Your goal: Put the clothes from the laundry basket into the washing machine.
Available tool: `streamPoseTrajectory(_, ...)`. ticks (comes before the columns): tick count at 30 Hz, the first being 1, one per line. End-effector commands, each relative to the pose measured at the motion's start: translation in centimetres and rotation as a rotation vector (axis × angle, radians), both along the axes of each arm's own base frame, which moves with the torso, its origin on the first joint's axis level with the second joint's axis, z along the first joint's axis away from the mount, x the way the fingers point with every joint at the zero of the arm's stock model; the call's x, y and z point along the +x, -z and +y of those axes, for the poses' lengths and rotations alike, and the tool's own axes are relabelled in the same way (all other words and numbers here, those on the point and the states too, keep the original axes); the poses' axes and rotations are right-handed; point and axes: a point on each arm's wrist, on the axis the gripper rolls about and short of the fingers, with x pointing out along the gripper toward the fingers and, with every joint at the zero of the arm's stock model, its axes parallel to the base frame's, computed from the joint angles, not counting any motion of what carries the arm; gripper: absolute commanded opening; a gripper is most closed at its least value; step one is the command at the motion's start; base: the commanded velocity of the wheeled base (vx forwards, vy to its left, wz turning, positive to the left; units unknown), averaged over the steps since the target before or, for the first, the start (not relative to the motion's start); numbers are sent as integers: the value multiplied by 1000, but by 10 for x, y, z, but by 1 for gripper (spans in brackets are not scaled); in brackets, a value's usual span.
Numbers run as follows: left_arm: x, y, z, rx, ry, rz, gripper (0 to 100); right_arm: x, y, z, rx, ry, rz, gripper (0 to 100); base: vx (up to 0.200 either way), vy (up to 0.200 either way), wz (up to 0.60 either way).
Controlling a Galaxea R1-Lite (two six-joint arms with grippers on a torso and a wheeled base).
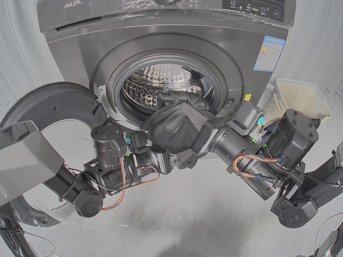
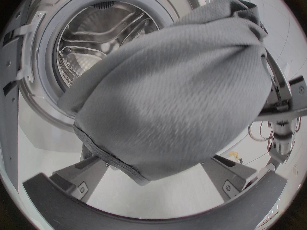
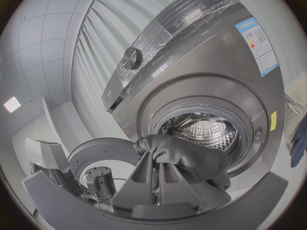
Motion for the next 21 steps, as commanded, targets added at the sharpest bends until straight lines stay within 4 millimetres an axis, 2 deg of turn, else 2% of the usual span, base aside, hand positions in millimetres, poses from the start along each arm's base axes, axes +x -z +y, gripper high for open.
streamPoseTrajectory(1,0,-8,-2,-21,0,-25,100,0,1,0,-1,0,1,0,0,0,0)
streamPoseTrajectory(12,-13,-6,2,-14,12,-22,100,1,2,1,-5,-1,4,0,0,0,0)
streamPoseTrajectory(13,-14,-5,2,-13,12,-23,0,1,2,1,-4,-1,3,0,0,0,0)
streamPoseTrajectory(21,-15,-1,3,-15,-1,-29,0,1,2,1,-6,-1,3,0,0,0,0)
